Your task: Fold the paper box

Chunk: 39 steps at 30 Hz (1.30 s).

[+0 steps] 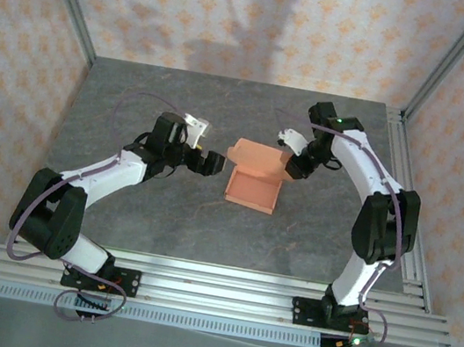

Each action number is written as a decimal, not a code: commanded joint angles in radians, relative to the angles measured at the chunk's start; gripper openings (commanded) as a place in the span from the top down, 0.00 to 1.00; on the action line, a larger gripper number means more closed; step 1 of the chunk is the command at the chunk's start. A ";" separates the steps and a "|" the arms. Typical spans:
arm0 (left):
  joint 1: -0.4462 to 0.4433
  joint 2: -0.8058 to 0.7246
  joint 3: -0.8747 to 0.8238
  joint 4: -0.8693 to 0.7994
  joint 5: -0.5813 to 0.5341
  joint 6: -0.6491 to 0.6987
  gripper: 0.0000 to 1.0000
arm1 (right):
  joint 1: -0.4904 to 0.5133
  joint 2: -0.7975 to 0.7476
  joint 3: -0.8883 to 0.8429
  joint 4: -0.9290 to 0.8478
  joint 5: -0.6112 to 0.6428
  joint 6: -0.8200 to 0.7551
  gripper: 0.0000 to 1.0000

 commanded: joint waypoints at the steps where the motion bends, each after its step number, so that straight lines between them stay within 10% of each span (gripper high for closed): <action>1: 0.006 -0.034 0.021 -0.001 0.017 -0.002 0.00 | -0.001 0.012 0.031 -0.026 0.011 -0.020 0.87; 6: 0.007 -0.029 0.029 -0.001 0.018 -0.007 0.00 | -0.002 0.010 0.040 -0.035 0.013 -0.040 0.97; 22: 0.007 -0.006 0.054 0.011 0.038 -0.021 0.00 | -0.029 -0.049 -0.014 -0.030 -0.032 -0.064 0.82; 32: 0.006 -0.003 0.062 0.012 0.028 -0.018 0.00 | -0.031 -0.051 -0.020 -0.023 -0.055 -0.059 1.00; 39: -0.033 0.030 0.146 -0.069 -0.072 0.187 0.02 | -0.031 -0.061 -0.025 -0.020 -0.086 -0.071 1.00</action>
